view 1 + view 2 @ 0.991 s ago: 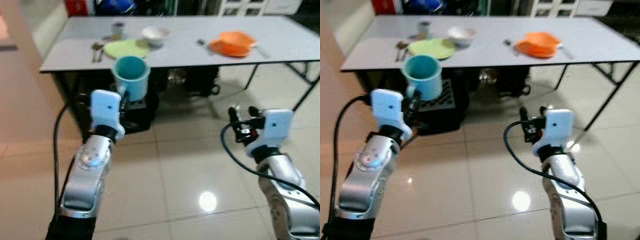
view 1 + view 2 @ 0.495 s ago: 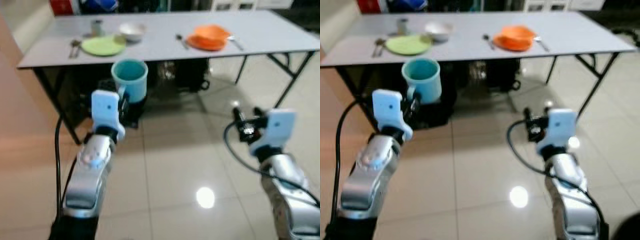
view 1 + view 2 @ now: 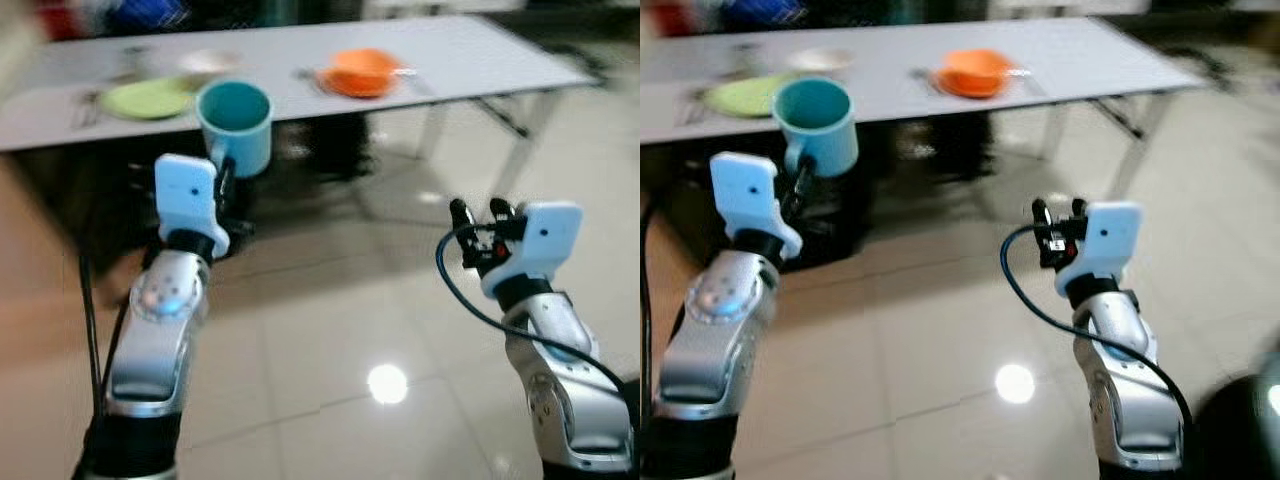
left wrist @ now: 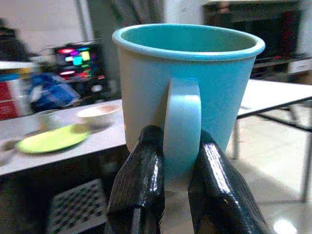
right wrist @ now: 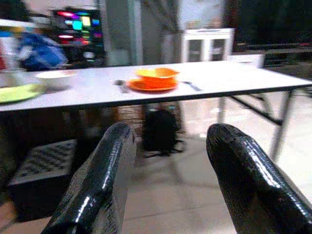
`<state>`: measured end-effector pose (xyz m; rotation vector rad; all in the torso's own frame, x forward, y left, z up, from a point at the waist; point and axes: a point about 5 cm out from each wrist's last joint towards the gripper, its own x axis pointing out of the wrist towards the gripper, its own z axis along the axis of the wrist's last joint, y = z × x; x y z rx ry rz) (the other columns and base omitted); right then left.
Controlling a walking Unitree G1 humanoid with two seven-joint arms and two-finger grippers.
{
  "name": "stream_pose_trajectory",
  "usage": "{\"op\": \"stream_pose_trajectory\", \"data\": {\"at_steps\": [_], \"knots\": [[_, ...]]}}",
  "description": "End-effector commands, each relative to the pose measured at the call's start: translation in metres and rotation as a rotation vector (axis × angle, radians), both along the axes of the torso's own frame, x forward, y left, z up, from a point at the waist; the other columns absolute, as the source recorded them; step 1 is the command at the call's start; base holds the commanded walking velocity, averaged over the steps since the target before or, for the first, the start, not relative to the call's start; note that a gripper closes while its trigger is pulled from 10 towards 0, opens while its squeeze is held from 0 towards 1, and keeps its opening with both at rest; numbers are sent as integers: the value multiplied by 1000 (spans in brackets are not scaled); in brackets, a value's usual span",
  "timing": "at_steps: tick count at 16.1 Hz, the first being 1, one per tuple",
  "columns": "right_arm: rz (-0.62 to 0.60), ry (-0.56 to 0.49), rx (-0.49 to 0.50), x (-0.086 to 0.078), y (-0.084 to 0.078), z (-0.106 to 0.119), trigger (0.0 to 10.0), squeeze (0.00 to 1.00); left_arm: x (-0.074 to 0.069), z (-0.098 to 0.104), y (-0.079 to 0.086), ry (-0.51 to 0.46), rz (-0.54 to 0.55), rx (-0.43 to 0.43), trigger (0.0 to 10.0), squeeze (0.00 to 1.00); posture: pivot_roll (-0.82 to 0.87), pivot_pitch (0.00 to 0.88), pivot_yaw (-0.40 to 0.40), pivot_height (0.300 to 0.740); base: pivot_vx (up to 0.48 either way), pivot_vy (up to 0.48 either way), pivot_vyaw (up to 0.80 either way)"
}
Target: Setting the table
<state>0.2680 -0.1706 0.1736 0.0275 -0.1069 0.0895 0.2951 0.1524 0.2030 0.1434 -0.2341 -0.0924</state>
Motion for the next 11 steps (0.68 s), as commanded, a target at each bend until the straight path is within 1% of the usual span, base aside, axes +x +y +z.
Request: {"op": "stream_pose_trajectory", "data": {"at_steps": [1,2,3,6,7,9,11], "knots": [[-7,5,4,2,-3,-1,10000,0,-2,4,-4,-19,-23,2,10000,0,22,29,-4,740,412,0,-700],[0,7,6,3,1,-2,10000,0,0,4,2,-18,-4,13,10000,0,17,21,2,740,454,0,-513],[12,5,-2,3,4,-2,10000,0,1,5,6,-24,9,16,10000,0,13,21,0,740,450,0,0],[25,0,-11,3,4,-1,10000,0,3,7,7,-33,12,17,10000,0,12,17,1,740,455,0,0],[22,-3,-3,4,3,-2,10000,0,1,6,5,-30,8,22,10000,0,23,12,-2,740,461,0,0],[31,-4,-1,4,6,-3,10000,0,1,4,8,-25,8,31,10000,0,18,0,10,740,459,0,0],[42,-8,-3,3,9,-3,10000,0,5,5,11,-27,13,34,10000,0,13,0,11,740,461,0,0]]}}
